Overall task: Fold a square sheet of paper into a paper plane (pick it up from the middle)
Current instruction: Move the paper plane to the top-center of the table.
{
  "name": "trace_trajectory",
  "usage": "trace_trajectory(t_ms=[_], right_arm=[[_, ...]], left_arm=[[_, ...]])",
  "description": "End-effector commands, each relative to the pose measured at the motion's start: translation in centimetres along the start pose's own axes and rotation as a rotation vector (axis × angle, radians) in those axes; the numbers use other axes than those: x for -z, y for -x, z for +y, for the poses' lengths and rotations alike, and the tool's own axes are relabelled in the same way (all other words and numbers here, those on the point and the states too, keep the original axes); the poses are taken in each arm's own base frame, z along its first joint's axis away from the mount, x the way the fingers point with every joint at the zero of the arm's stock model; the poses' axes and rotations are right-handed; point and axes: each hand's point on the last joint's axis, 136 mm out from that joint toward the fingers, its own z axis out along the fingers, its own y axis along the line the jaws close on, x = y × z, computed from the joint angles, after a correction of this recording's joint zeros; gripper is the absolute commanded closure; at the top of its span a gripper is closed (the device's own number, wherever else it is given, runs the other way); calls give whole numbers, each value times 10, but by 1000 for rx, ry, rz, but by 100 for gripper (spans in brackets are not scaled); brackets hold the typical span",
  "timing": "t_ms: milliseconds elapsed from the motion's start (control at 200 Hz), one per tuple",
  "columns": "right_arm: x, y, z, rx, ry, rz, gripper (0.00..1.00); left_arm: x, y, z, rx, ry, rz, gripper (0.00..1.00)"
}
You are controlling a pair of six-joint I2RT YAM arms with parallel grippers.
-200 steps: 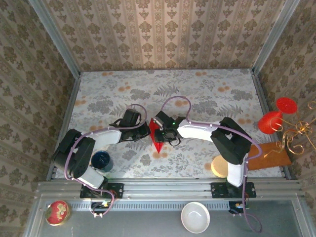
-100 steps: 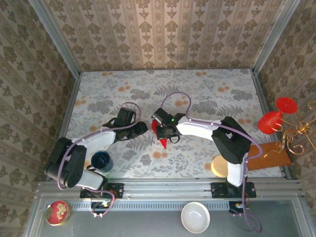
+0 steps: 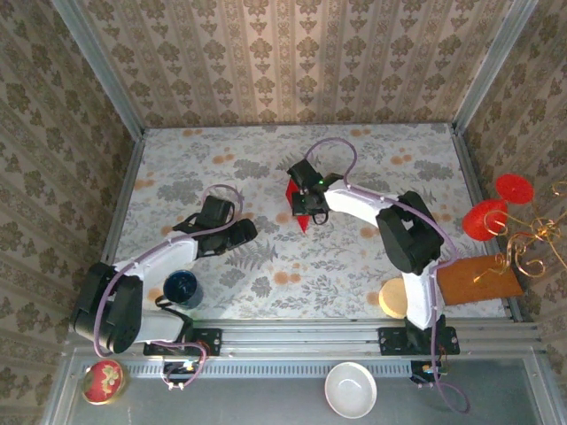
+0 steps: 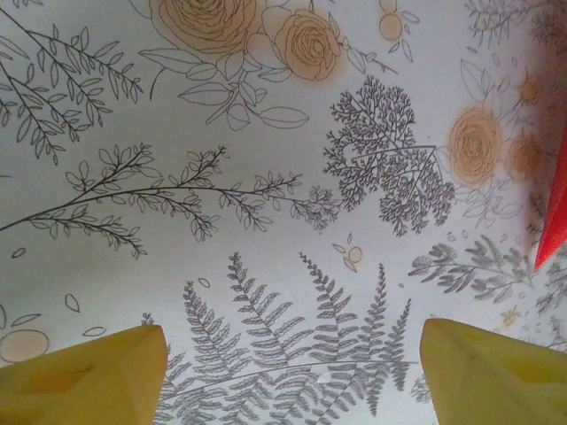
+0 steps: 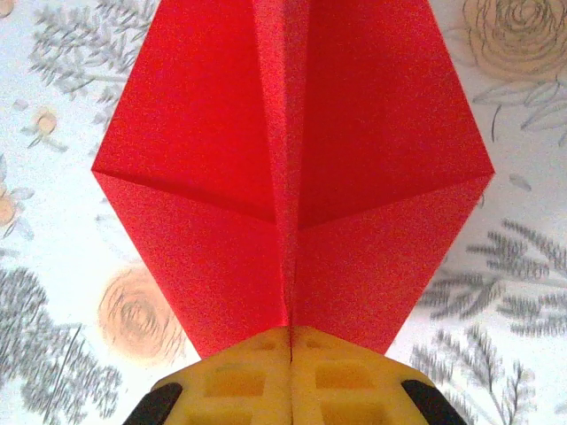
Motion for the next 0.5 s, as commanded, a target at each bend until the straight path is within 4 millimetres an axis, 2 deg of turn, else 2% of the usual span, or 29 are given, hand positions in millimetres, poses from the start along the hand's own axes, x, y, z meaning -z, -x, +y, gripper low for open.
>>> trace_trajectory(t_ms=[0,135,155,315,345,495], right_arm=[[-9,0,-3,34,-6,48,89],[-17,6,-9,45,-43,41,83],[-17,1,-13,50,-60,64,82],[-23,-5,-16,63,-72,82,75],[-25,-6,-17,64,-78,86,74],[-30,-8,-22,69,-110,85,71]], left_arm=[[0,-9,16,-16,58,25,18],[-1,-10,18,-20,67,25,12],[-1,-10,18,-20,67,25,11],[-2,-11,18,-23,72,30,5],[-2,-11,19,-24,73,31,0],[-4,-12,18,-27,75,37,0]])
